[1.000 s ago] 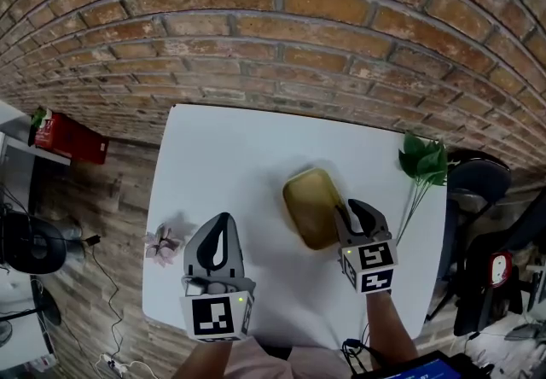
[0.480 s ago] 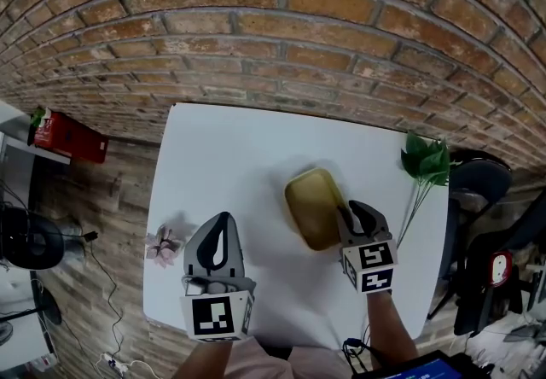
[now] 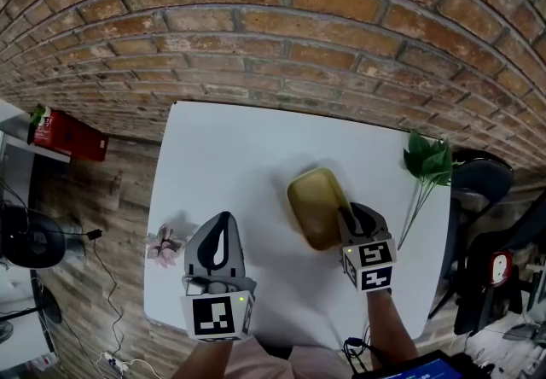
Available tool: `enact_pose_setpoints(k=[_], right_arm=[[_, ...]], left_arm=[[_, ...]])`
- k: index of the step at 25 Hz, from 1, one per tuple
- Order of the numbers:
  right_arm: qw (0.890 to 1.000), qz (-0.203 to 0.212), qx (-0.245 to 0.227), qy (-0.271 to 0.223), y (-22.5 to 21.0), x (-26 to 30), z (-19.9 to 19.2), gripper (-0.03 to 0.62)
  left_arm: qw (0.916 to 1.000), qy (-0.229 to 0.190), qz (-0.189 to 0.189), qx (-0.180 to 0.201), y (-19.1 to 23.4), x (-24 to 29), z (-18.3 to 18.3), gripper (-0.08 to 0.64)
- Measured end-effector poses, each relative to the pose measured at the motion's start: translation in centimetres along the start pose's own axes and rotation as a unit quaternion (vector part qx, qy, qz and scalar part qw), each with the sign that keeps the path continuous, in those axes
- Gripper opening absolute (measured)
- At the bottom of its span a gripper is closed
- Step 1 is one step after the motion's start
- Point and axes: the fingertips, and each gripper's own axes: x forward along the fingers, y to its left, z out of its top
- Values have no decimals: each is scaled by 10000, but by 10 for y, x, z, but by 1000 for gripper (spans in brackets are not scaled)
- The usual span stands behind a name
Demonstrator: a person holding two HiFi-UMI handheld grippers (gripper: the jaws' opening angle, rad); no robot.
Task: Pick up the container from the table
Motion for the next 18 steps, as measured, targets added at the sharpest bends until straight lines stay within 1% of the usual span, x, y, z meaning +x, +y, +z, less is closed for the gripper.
enact_pose_setpoints(k=[12, 18], right_arm=[[10000, -20, 0, 37, 0, 1, -1, 104], [10000, -19, 12, 10, 1, 1, 0, 91]], left_arm=[[10000, 16, -18, 4, 0, 3, -2, 9], [10000, 23, -36, 3, -1, 4, -2, 9]])
